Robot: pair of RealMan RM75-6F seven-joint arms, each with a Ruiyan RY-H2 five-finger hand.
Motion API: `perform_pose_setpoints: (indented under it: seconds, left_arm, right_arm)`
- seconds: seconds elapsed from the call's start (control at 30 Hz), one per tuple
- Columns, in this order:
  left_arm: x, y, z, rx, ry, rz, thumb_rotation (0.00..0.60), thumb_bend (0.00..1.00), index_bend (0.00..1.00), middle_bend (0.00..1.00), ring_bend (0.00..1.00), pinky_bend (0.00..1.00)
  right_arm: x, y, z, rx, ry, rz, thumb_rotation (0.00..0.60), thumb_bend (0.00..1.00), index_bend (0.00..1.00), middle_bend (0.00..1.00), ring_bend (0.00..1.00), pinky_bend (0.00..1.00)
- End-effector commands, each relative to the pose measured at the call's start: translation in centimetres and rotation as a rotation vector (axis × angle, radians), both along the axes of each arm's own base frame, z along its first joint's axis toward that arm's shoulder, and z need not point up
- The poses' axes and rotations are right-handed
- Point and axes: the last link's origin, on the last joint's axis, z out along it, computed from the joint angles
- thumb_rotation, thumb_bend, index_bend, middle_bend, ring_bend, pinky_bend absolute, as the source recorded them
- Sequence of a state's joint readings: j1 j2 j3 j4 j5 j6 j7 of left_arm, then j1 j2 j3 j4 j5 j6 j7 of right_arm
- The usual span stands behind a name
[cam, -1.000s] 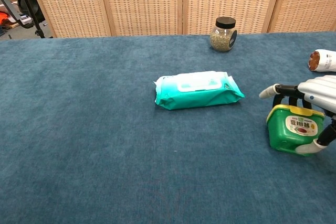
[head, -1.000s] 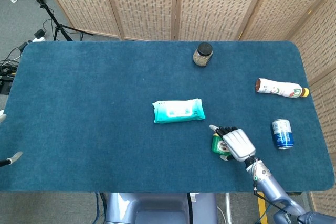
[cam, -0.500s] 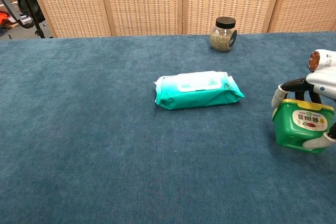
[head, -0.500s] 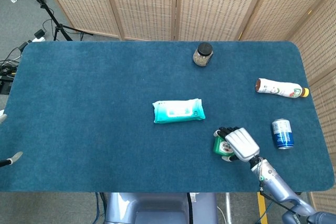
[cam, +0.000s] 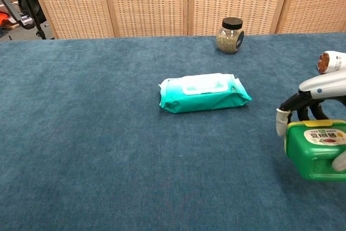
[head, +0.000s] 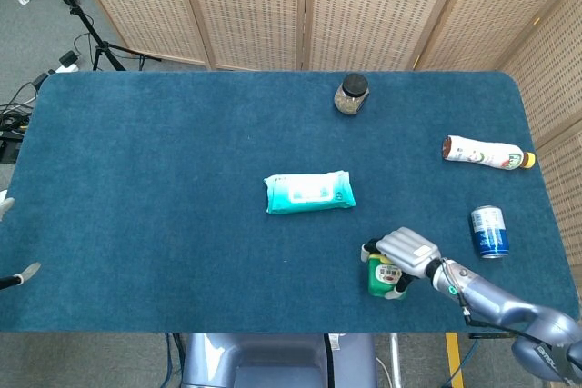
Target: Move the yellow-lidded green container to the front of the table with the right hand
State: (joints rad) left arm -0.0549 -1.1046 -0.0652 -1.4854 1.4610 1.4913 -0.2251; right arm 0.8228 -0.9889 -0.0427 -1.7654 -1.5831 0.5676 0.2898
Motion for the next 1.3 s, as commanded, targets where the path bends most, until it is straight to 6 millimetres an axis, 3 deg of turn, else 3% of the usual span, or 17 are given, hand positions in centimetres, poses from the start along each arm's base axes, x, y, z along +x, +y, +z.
perform_pose_setpoints:
  seconds: [0.03,0.23,0.3,0.4,0.47,0.5,0.57,0.7,1.03,1.3]
  left_arm:
    - [0.0,0.0,0.0,-0.001,0.0,0.002,0.6,0.0,0.0,0.0,0.0,0.0]
    - [-0.1,0.1,0.1,0.001,-0.003,0.008,0.6,0.0,0.0,0.0,0.0,0.0]
    - [-0.1,0.1,0.1,0.0,-0.004,0.008,0.6,0.0,0.0,0.0,0.0,0.0]
    - [-0.1,0.1,0.1,-0.002,-0.004,0.008,0.6,0.0,0.0,0.0,0.0,0.0]
    - [-0.1,0.2,0.0,-0.003,-0.004,0.007,0.6,0.0,0.0,0.0,0.0,0.0]
    - [-0.1,0.2,0.0,-0.003,-0.003,0.006,0.6,0.0,0.0,0.0,0.0,0.0]
    - [-0.1,0.2,0.0,-0.003,-0.003,0.006,0.6,0.0,0.0,0.0,0.0,0.0]
    - [0.0,0.1,0.0,0.0,-0.005,0.003,0.6,0.0,0.0,0.0,0.0,0.0]
    - [0.0,0.1,0.1,0.003,-0.006,0.002,0.6,0.0,0.0,0.0,0.0,0.0]
    - [0.0,0.0,0.1,0.002,-0.006,0.0,0.6,0.0,0.0,0.0,0.0,0.0]
  right_arm:
    - [1.5,-0.9,-0.3,0.058,0.032,-0.002,0.6,0.99,0.44,0.56,0.54,0.55]
    - [1.2,-1.9,-1.4,0.068,0.044,-0.044,0.6,1.0,0.44,0.52,0.54,0.55]
    - [0.7,-2.3,-1.6,0.064,0.061,-0.058,0.6,0.98,0.41,0.4,0.46,0.55]
    - [0.1,-2.6,-1.7,0.063,0.084,-0.083,0.6,0.94,0.34,0.17,0.23,0.53]
    - [-0.3,-3.0,-1.8,0.047,0.091,-0.083,0.6,0.89,0.24,0.06,0.1,0.43]
    - [-0.5,-3.1,-1.9,0.036,0.087,-0.087,0.6,0.81,0.16,0.01,0.04,0.36]
    - [-0.7,-3.2,-1.9,0.02,0.078,-0.1,0.6,0.65,0.04,0.0,0.0,0.24]
    - [-0.8,-3.6,-1.4,-0.044,0.014,-0.128,0.6,0.49,0.0,0.0,0.0,0.14]
    - [-0.9,-4.1,0.2,-0.111,-0.03,-0.16,0.6,0.47,0.0,0.0,0.0,0.11]
    - [-0.3,-2.1,3.7,-0.173,-0.123,-0.128,0.6,0.46,0.0,0.0,0.0,0.1]
